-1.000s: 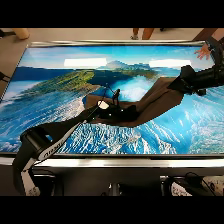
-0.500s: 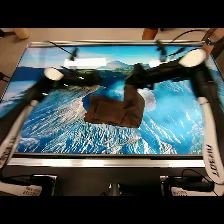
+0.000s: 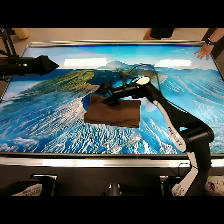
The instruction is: Fold the shirts.
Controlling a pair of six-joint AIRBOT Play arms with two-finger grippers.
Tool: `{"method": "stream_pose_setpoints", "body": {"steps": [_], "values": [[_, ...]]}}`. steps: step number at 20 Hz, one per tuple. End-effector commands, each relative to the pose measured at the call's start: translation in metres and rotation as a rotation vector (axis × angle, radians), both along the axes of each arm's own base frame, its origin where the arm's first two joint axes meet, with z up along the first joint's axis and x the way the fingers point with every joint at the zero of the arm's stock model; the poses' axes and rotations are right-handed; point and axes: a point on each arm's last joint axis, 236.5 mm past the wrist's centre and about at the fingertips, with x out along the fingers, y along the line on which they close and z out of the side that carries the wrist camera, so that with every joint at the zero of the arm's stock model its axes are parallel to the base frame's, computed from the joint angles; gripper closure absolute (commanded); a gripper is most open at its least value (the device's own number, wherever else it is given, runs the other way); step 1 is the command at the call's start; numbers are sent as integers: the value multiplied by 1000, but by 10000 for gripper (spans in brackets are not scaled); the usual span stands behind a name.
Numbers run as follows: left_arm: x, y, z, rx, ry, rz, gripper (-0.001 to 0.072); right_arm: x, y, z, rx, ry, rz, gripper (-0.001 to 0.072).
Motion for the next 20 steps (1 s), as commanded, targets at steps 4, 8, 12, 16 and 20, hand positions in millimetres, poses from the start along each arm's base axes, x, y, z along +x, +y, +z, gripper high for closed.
{"method": "stream_pose_setpoints", "body": {"steps": [4, 8, 12, 16, 20], "values": [[-18, 10, -42, 91, 105, -13, 684, -38, -281, -74, -854, 180, 45, 90], [-16, -10, -41, 84, 74, -36, 684, -41, -248, -112, -721, 187, 23, 84], [-20, -25, -41, 71, 82, -53, 684, -39, -181, -146, -580, 185, 55, 101], [-20, -26, -41, 64, 88, -49, 684, -11, -170, -126, -477, 62, 35, 691], [-21, -26, -41, 65, 91, -52, 684, 60, -274, -47, -474, -99, -217, 691]]}}
